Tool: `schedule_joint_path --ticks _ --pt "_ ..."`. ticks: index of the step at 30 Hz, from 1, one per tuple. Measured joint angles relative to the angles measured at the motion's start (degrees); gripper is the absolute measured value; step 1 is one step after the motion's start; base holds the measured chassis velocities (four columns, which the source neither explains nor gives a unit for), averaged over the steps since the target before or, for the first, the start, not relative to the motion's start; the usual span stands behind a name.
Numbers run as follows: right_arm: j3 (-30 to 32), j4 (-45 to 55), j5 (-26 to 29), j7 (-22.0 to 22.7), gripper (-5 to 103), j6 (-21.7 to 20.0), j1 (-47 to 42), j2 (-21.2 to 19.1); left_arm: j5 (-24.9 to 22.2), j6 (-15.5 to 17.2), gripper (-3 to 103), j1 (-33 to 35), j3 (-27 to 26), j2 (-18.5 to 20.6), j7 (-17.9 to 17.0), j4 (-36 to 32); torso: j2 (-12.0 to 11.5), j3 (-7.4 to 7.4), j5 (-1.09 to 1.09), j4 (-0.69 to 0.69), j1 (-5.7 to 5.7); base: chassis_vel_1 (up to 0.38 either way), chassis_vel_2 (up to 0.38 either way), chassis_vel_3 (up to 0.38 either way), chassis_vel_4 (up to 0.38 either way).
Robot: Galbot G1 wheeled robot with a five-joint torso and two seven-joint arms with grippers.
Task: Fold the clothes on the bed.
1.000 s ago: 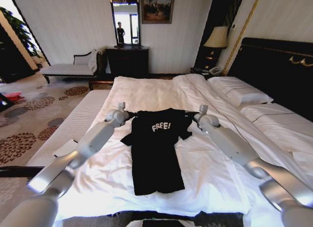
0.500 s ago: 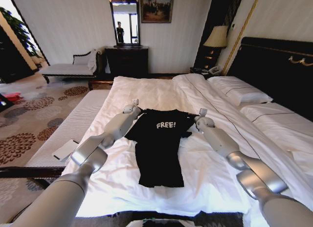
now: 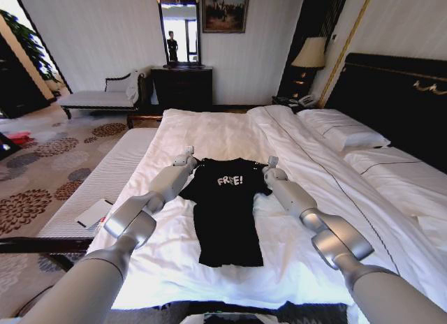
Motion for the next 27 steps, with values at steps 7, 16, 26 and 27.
schedule_joint_path --ticks 7,16,26,27 --pt "0.23 3.18 -0.71 0.04 28 0.03 -1.6 -1.88 0.36 1.33 12 1.42 -0.84 -0.25 -0.07 -2.52 0.0 0.0 0.01 0.01 0.0 0.0 0.0 0.0 0.0" --pt "1.59 15.68 0.12 3.82 61 -0.23 -5.48 -11.28 -0.88 1.41 44 6.01 -2.44 5.42 -3.03 -14.17 0.0 -0.01 0.01 -0.01 0.0 0.0 0.0 0.0 0.0" --pt "7.51 41.94 -6.61 5.61 93 2.04 -21.54 -21.8 1.68 -6.91 83 19.15 -4.68 21.18 -12.5 -40.52 0.01 -0.02 -0.01 0.04 -0.01 0.0 0.0 0.0 0.0" --pt "8.7 44.8 -6.82 6.4 97 2.1 -23.67 -22.74 0.78 -6.91 88 22.08 -5.95 22.76 -13.06 -44.74 0.01 -0.02 -0.01 0.04 -0.01 0.0 0.0 0.0 0.0"
